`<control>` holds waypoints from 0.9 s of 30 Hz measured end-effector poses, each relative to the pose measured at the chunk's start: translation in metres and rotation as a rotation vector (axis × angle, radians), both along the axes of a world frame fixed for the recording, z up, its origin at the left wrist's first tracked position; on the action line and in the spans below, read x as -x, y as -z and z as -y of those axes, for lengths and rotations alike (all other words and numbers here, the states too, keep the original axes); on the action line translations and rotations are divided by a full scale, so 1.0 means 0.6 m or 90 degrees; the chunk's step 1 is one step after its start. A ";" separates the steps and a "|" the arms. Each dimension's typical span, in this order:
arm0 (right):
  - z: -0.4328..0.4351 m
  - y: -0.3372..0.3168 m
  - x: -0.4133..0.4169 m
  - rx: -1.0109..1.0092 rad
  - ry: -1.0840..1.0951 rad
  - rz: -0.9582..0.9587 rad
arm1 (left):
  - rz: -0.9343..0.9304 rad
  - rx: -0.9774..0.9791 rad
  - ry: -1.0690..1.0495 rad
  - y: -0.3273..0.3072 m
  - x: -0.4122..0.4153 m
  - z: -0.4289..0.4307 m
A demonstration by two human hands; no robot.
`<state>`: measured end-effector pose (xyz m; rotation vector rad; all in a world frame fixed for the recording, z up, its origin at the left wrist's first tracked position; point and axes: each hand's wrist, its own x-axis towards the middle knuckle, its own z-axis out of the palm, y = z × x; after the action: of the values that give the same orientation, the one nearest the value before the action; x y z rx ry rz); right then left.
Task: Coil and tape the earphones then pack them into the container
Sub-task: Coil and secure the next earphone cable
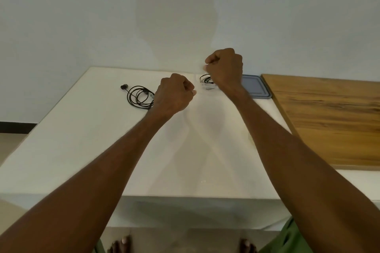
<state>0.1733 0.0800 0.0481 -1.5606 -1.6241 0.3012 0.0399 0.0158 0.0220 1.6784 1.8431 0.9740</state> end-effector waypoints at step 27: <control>0.099 0.053 0.156 0.284 -0.199 0.145 | -0.229 0.096 -0.014 0.012 0.184 0.051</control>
<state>0.0797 0.0203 0.0163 -1.7070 -2.0891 0.7149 -0.0708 -0.0149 0.0149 1.8328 2.1034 0.5485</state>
